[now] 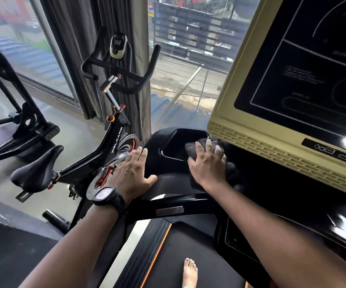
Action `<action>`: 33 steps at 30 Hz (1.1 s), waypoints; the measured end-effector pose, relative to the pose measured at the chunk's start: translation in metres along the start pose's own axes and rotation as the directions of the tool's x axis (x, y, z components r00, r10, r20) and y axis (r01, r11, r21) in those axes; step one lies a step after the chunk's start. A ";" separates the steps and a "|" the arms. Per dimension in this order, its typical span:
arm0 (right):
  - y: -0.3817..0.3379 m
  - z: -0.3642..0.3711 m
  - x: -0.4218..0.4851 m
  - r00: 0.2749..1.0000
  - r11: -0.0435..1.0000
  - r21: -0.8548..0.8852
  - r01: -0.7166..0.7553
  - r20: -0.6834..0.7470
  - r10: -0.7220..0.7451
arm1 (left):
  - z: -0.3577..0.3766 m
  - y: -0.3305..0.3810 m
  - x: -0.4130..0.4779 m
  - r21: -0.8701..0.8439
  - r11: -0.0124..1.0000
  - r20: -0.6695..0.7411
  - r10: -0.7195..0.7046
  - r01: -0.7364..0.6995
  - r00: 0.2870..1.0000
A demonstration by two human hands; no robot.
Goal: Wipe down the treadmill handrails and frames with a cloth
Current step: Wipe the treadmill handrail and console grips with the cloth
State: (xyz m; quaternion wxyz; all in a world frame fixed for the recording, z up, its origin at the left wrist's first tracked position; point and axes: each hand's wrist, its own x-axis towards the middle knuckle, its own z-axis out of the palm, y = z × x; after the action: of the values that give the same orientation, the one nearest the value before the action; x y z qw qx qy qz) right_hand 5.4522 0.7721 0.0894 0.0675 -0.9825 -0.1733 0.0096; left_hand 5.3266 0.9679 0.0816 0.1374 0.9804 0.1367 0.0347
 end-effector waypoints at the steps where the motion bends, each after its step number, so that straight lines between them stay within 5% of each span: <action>1: 0.004 -0.004 0.007 1.000 1.000 0.010 0.023 0.014 -0.023 | 0.000 0.000 -0.001 -0.001 1.000 0.002 0.004 -0.004 1.000; 7: -0.021 -0.012 0.011 0.957 0.958 0.054 -0.282 0.082 0.277 | -0.004 0.002 -0.002 -0.023 1.000 -0.005 -0.003 0.003 1.000; 13: 0.007 -0.019 0.031 0.993 0.991 0.067 -0.117 0.034 0.115 | -0.005 0.001 -0.003 -0.040 0.999 0.005 -0.003 0.004 1.000; 19: -0.018 -0.008 0.012 0.961 0.961 0.014 -0.277 0.027 0.276 | -0.005 0.001 -0.001 -0.059 0.998 0.012 -0.017 0.018 1.000; 25: 0.014 -0.023 0.035 0.999 0.990 0.143 -0.015 0.052 0.008 | -0.004 -0.001 -0.001 -0.063 0.998 0.019 -0.010 0.011 1.000; 29: 0.015 -0.030 0.045 0.992 0.976 0.191 -0.105 0.084 0.090 | -0.003 -0.001 -0.002 -0.073 0.997 0.016 -0.009 0.010 1.000; 33: -0.003 -0.018 0.013 0.988 0.986 0.062 -0.157 0.014 0.156 | -0.002 -0.001 0.000 -0.069 0.998 0.019 -0.009 0.010 1.000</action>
State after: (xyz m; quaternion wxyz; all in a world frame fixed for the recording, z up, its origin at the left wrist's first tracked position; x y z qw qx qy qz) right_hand 5.4639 0.7770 0.1073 0.0968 -0.9904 -0.0955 0.0250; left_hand 5.3261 0.9695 0.0835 0.1728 0.9747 0.1389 0.0299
